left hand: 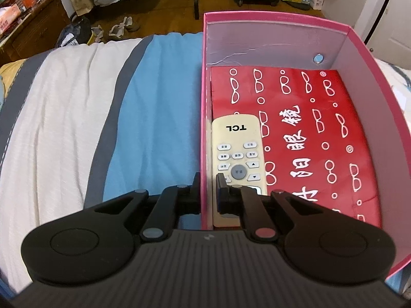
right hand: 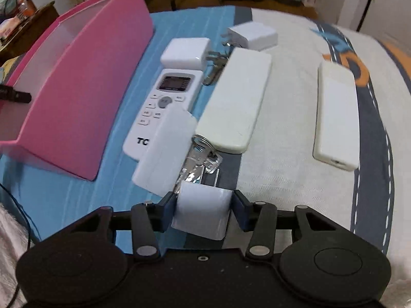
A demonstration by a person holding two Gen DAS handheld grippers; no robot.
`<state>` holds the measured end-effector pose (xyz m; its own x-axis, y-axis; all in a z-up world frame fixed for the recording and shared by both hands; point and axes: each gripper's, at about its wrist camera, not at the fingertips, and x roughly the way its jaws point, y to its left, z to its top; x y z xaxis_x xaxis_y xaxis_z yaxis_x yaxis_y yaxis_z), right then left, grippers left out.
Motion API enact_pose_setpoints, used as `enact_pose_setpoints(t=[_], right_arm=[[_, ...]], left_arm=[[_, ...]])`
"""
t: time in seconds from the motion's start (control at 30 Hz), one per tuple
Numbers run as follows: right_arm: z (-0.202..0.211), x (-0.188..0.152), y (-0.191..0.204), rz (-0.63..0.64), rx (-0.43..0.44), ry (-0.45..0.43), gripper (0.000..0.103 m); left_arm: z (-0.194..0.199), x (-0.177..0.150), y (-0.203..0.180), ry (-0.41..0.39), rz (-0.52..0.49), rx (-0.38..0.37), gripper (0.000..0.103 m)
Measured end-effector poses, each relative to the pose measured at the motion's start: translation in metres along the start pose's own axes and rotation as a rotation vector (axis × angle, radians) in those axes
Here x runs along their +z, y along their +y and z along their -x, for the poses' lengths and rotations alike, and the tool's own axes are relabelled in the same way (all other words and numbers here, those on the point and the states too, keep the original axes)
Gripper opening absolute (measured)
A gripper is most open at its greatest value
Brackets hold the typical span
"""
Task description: Organize rigid objects
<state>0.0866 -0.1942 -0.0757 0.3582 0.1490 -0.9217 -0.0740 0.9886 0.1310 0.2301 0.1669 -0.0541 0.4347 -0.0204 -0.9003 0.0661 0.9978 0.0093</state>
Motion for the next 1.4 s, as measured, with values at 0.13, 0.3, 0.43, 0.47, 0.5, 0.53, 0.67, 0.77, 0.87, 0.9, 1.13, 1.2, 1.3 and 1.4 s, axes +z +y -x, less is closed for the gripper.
enact_pose_setpoints(t=[0.13, 0.3, 0.43, 0.47, 0.5, 0.53, 0.67, 0.77, 0.87, 0.9, 1.13, 1.2, 1.3, 1.4], right_arm=[[0.007, 0.001, -0.005, -0.019, 0.011, -0.028, 0.053], [0.018, 0.002, -0.021, -0.111, 0.030, -0.062, 0.053], [0.045, 0.004, -0.013, -0.100, 0.090, -0.149, 0.053], [0.055, 0.006, -0.007, -0.088, 0.119, -0.173, 0.053], [0.064, 0.009, -0.001, -0.077, 0.147, -0.192, 0.053], [0.073, 0.013, 0.006, -0.065, 0.178, -0.211, 0.053], [0.101, 0.036, 0.046, 0.016, 0.328, -0.266, 0.053], [0.100, 0.057, 0.086, 0.085, 0.444, -0.235, 0.053], [0.080, 0.073, 0.125, 0.130, 0.502, -0.156, 0.053], [0.070, 0.075, 0.136, 0.133, 0.508, -0.114, 0.053], [0.008, 0.088, 0.183, 0.089, 0.449, -0.029, 0.052], [-0.004, 0.095, 0.185, 0.073, 0.437, -0.021, 0.052], [-0.025, 0.097, 0.184, 0.033, 0.426, 0.038, 0.051], [-0.036, 0.093, 0.190, 0.037, 0.376, 0.055, 0.051]], left_arm=[[-0.001, 0.000, 0.001, 0.000, 0.001, -0.004, 0.009], [-0.001, 0.000, 0.006, 0.001, 0.025, -0.008, 0.007], [0.001, 0.000, 0.004, 0.003, 0.031, -0.030, 0.006], [0.001, -0.001, 0.004, 0.000, 0.030, -0.029, 0.006], [0.001, -0.001, 0.003, -0.001, 0.030, -0.029, 0.006], [0.001, 0.000, 0.003, -0.001, 0.031, -0.025, 0.006], [0.001, 0.000, 0.003, -0.001, 0.036, -0.026, 0.006], [0.002, 0.000, 0.004, -0.004, 0.036, -0.032, 0.006], [0.002, 0.000, 0.006, -0.005, 0.041, -0.041, 0.006], [0.002, 0.000, 0.006, -0.006, 0.043, -0.044, 0.006], [0.001, -0.001, 0.011, -0.011, 0.058, -0.073, 0.006], [0.001, 0.000, 0.012, -0.015, 0.058, -0.076, 0.006], [0.001, -0.001, 0.012, -0.016, 0.057, -0.078, 0.006], [0.000, 0.000, 0.011, -0.018, 0.052, -0.077, 0.006]])
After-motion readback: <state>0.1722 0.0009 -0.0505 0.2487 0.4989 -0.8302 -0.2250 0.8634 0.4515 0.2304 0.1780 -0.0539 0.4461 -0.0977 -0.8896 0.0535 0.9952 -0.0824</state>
